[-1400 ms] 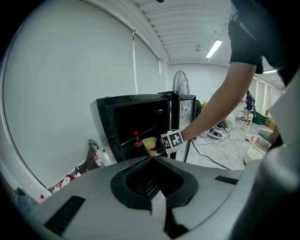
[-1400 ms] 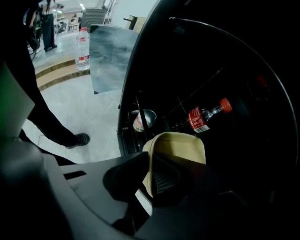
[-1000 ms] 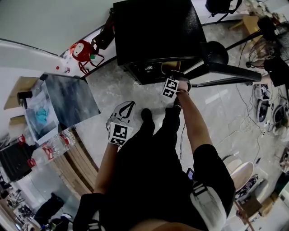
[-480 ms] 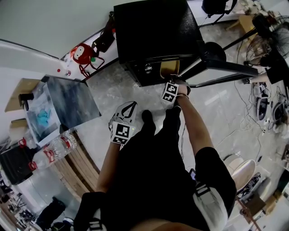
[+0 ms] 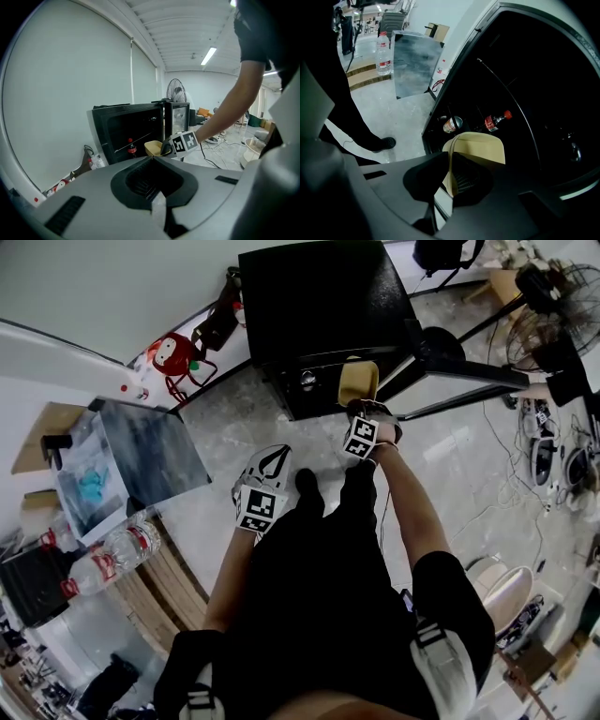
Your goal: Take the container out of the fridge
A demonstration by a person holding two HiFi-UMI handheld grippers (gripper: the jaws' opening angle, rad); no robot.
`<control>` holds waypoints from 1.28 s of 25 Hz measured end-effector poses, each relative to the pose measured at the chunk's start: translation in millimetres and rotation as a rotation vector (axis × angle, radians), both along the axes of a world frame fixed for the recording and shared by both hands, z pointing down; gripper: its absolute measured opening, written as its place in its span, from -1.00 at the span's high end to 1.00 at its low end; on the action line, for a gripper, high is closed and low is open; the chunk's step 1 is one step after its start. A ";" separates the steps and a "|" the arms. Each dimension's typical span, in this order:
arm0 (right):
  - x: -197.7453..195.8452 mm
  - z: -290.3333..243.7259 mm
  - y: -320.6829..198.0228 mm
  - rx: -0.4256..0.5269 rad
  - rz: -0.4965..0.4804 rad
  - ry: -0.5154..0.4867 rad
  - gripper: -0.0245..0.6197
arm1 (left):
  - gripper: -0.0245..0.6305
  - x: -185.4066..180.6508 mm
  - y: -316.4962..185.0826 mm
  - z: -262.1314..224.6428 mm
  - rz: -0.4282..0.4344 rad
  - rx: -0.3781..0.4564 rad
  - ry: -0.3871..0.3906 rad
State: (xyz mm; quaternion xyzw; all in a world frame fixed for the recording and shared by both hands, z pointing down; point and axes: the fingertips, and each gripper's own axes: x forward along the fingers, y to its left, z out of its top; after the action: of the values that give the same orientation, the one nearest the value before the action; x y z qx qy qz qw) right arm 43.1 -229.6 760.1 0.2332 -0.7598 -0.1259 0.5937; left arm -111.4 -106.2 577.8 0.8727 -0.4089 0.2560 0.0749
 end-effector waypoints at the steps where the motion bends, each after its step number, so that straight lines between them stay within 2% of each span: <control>1: 3.1 -0.4 1.6 0.008 0.003 0.006 0.84 | 0.85 0.6 0.8 -0.2 0.002 0.000 0.001; 21: -3.6 -73.7 53.8 0.083 -0.014 -0.100 0.84 | 0.85 2.1 4.6 -2.9 0.023 0.004 0.003; 32: -9.4 -108.0 83.0 0.102 -0.026 -0.122 0.85 | 0.85 7.7 1.4 -4.5 0.051 0.013 0.006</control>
State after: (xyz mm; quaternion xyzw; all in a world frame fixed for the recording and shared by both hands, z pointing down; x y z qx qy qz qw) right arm 33.7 -146.7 652.2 0.2602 -0.7902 -0.1577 0.5320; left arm -103.7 -104.8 573.3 0.8842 -0.3878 0.2525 0.0638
